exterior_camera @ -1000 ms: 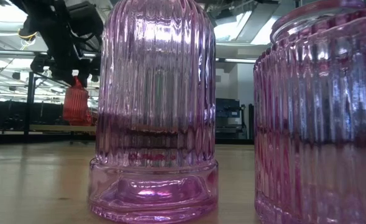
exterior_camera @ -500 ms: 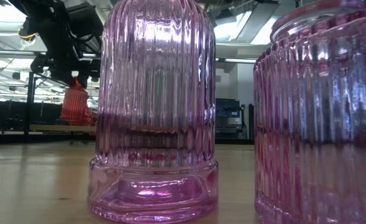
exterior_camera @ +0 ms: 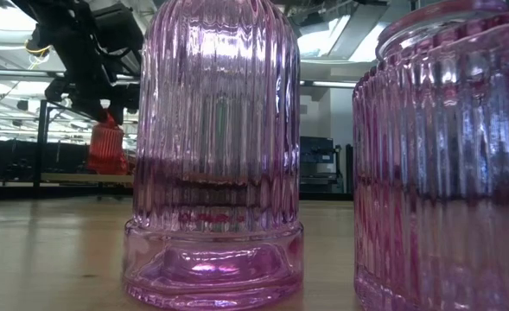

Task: Sort vases onto shelf
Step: Put the top red vase on the shelf aligned with the other red vase

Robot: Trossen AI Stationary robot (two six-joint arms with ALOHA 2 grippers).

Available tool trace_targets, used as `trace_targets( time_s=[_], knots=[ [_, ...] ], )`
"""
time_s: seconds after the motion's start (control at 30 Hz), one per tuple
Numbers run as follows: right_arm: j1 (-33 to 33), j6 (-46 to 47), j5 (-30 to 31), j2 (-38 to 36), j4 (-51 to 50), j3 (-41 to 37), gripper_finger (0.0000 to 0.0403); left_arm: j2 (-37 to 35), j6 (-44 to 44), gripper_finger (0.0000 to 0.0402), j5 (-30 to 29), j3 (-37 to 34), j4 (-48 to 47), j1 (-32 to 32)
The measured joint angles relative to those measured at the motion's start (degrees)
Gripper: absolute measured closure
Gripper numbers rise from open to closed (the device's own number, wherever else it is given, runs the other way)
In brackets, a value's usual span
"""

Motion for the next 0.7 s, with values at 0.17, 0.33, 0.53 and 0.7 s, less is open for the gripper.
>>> trace_targets(
  time_s=[0.17, 0.33, 0.53, 0.7],
  knots=[
    [0.00, 0.00, 0.00, 0.00, 0.00, 0.00, 0.0343, 0.00, 1.94, 0.0265, 1.55, 0.00, -0.20, 0.00],
    [0.00, 0.00, -0.15, 0.00, -0.02, 0.00, 0.0343, 0.00, 2.19, 0.0264, 2.13, 0.00, -0.22, 0.00],
    [0.02, -0.02, -1.51, 0.00, -0.04, 0.00, 0.0343, 0.01, 2.18, 0.0264, 2.41, 0.00, -0.47, 0.00],
    [0.00, 0.00, -1.51, 0.00, -0.02, 0.00, 0.0343, 0.00, 2.03, 0.0264, 2.88, 0.00, -1.20, 0.00]
  ],
)
